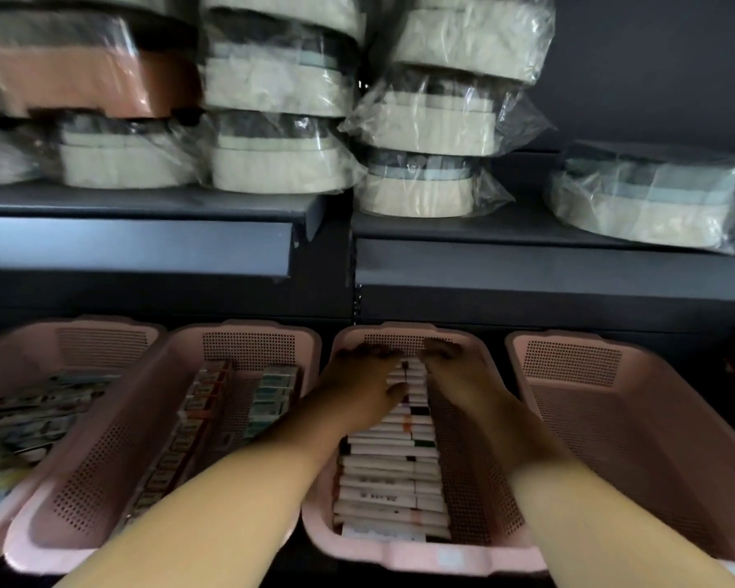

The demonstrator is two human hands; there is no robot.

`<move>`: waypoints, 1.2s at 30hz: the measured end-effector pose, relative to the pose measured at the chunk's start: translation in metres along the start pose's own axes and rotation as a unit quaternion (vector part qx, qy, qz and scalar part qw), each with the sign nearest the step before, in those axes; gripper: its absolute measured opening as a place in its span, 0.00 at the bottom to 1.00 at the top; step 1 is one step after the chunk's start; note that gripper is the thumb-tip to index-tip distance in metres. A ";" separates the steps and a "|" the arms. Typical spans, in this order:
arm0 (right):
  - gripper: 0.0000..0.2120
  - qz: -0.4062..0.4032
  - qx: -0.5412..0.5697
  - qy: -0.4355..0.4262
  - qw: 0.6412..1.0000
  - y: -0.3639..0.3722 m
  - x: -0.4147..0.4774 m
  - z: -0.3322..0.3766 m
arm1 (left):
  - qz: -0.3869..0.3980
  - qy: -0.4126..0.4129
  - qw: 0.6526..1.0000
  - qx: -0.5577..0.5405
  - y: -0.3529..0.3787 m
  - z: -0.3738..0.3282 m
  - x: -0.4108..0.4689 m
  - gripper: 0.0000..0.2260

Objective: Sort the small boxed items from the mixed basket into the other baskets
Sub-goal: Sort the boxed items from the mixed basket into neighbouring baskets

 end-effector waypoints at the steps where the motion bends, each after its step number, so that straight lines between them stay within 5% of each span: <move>1: 0.16 0.011 -0.016 -0.010 1.000 0.003 -0.004 0.005 | -0.001 -0.007 1.000 -0.003 -0.005 0.006 -0.008 0.26; 6: 0.18 0.045 -0.099 -0.090 0.990 0.025 -0.030 0.050 | -0.040 -0.041 0.998 -0.007 -0.035 0.042 -0.048 0.24; 11: 0.19 0.083 -0.116 -0.142 0.980 0.074 -0.044 0.088 | -0.070 -0.096 0.992 -0.030 -0.069 0.088 -0.094 0.09; 17: 0.09 0.088 -0.201 -0.220 0.951 0.125 -0.051 0.118 | -0.034 -0.139 0.989 0.042 -0.075 0.148 -0.129 0.11; 28: 0.14 0.106 -0.361 -0.245 0.893 0.182 -0.018 0.117 | 0.015 -0.136 0.990 0.026 -0.059 0.177 -0.104 0.08; 32: 0.12 0.107 -0.401 -0.252 0.874 0.196 -0.001 0.113 | -0.001 -0.233 0.972 0.020 -0.053 0.209 -0.088 0.12; 36: 0.12 0.110 -0.445 -0.269 0.847 0.211 0.008 0.112 | -0.016 -0.179 0.983 0.042 -0.060 0.198 -0.087 0.11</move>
Point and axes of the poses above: each hand's wrist, its own x-axis towards the middle knuckle, its own y-axis out of the palm, z = x × y, the point moved 10 cm from there along x, towards the middle knuckle, and after that the axes turned 4 degrees about -z, right-handed, at the moved point
